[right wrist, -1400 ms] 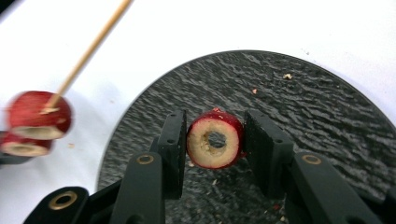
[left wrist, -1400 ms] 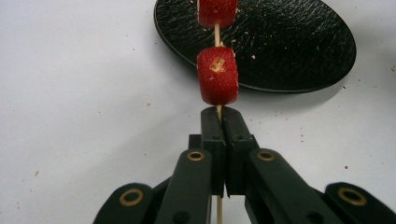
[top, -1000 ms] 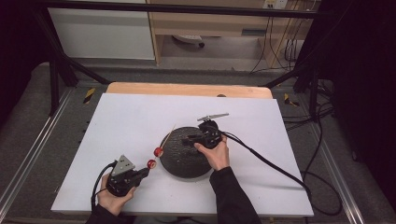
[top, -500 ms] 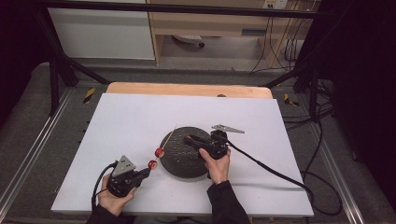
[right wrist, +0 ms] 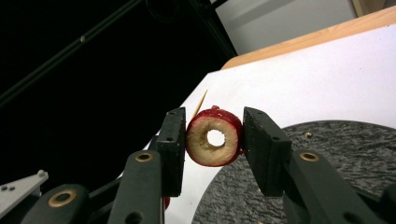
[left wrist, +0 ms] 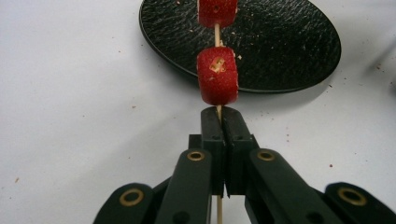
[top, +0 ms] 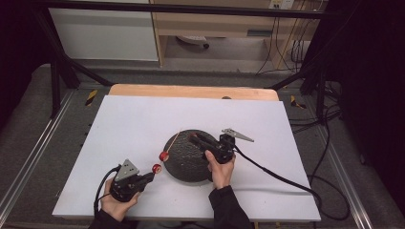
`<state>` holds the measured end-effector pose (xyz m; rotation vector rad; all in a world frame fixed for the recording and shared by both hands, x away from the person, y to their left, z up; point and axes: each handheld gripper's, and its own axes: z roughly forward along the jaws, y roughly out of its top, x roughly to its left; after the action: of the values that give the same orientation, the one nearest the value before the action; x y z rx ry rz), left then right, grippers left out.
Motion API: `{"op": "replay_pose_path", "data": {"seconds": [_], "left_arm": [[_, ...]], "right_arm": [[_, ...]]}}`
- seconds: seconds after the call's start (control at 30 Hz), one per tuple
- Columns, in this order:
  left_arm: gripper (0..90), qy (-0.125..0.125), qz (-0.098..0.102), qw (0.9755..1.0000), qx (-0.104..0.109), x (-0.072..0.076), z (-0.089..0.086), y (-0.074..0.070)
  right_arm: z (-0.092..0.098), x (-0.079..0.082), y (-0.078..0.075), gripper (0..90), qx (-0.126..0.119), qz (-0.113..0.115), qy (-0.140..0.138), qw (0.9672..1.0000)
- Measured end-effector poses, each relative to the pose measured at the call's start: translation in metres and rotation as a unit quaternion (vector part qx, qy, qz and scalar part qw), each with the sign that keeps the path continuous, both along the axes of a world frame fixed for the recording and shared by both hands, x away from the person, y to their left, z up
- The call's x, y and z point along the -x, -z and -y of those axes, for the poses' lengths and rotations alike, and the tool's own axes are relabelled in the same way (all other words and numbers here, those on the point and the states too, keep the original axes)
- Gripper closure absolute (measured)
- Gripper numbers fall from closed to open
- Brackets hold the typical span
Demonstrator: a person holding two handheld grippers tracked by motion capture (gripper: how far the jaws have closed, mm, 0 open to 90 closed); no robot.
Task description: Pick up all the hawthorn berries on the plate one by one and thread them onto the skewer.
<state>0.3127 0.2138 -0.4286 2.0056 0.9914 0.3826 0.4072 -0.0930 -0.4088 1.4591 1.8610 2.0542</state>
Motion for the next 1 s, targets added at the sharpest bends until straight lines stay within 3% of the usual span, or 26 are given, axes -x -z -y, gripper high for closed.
{"op": "replay_pose_path", "data": {"seconds": [0.23, 0.57, 1.0], "left_arm": [[88.7, 0.003, 0.002, 0.9999, 0.011, 0.002, 0.003, -0.001], [88.6, 0.003, 0.001, 0.9997, 0.025, 0.005, 0.006, -0.003], [88.7, 0.012, -0.001, 0.9991, 0.04, 0.007, 0.012, -0.003]], "right_arm": [[0.0, -0.002, -0.002, 61.2, -0.032, 0.012, 0.019, 0.9992], [-0.001, -0.008, -0.001, 61.3, -0.078, 0.027, 0.049, 0.9954], [-0.003, -0.017, 0.005, 61.3, -0.122, 0.026, 0.056, 0.9906]]}}
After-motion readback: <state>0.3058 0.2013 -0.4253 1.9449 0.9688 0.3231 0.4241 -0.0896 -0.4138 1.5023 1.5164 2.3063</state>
